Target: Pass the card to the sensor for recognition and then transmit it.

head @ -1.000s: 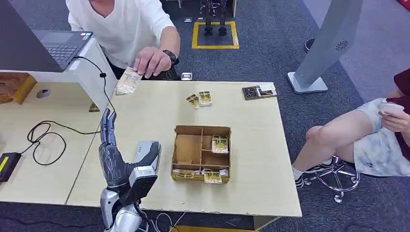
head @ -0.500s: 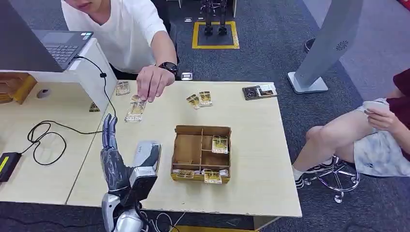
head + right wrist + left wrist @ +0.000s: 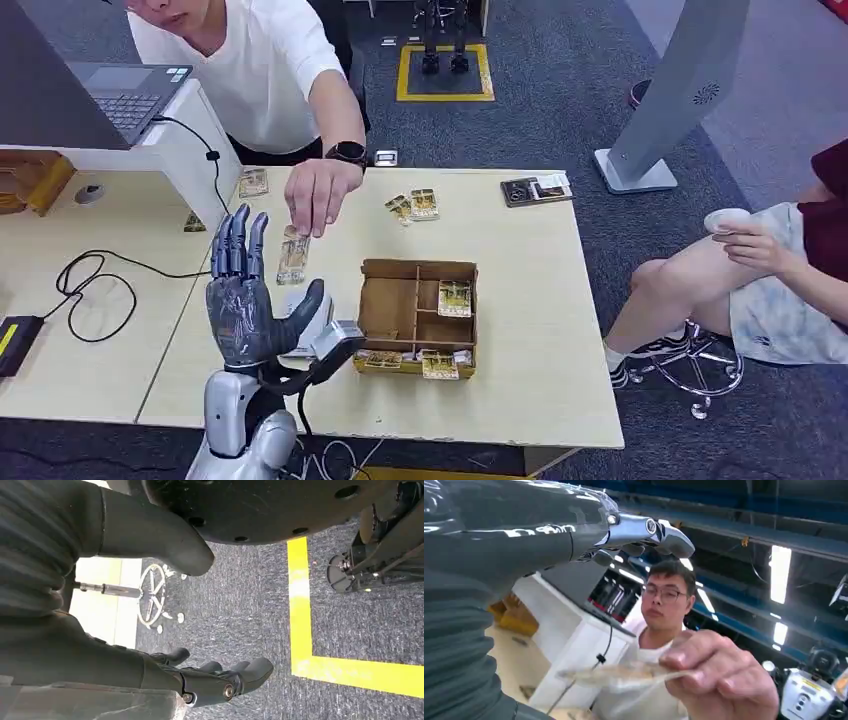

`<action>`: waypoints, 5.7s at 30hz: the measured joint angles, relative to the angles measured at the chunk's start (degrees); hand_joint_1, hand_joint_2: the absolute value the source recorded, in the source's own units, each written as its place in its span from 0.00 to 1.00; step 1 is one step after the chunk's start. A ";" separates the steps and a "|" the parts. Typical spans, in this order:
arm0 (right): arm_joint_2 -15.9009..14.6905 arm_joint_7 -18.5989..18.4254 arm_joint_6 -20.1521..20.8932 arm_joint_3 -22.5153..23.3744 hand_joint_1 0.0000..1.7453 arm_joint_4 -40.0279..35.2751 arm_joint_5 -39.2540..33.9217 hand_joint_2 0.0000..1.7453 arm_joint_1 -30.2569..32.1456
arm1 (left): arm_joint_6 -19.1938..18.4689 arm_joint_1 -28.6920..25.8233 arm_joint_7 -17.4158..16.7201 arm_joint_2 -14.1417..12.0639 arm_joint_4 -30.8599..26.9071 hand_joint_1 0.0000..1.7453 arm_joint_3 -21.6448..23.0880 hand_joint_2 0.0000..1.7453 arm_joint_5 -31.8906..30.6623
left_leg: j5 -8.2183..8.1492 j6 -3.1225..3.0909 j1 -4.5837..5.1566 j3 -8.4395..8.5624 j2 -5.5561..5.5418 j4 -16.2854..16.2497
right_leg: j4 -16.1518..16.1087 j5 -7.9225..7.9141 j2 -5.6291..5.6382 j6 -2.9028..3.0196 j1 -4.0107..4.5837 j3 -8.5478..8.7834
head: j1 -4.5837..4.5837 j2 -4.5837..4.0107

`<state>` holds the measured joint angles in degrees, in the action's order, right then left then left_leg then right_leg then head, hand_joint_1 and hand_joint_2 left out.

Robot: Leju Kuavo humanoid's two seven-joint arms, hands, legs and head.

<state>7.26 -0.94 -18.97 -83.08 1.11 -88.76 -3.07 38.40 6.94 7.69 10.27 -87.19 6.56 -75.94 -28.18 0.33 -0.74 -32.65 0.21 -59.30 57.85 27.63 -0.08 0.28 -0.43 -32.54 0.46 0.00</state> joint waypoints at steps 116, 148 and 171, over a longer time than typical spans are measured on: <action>-0.24 0.00 -1.05 -1.07 0.00 0.00 -0.31 1.00 0.14 | -8.57 8.43 0.94 -12.26 22.84 1.00 11.87 1.00 77.50 | 0.00 0.00 0.00 -0.03 0.00 0.01 | 0.00 0.00 0.01 0.00 0.00 -0.03 | 0.02 0.00; -0.29 -0.85 -1.18 -1.07 0.00 -0.48 -0.31 1.00 0.06 | -4.20 9.64 -2.29 -13.09 35.23 1.00 9.42 1.00 59.34 | 0.00 0.00 0.01 0.00 0.00 0.01 | 0.00 0.00 0.00 0.00 0.00 0.00 | 0.02 0.00; -0.46 -0.85 -1.46 -1.09 0.00 -1.01 -0.31 1.00 0.06 | 0.00 11.57 -1.42 -11.85 40.72 1.00 6.76 1.00 52.81 | 0.00 0.00 0.00 0.04 0.00 0.02 | 0.01 0.00 -0.01 0.00 0.00 0.06 | 0.02 0.00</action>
<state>6.80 -1.79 -20.44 -84.17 0.11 -89.07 -3.01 38.40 18.51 6.27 -1.58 -46.47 13.32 -23.14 -28.17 0.33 -0.74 -32.61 0.21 -59.29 57.86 27.64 -0.09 0.28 -0.43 -32.48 0.48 0.00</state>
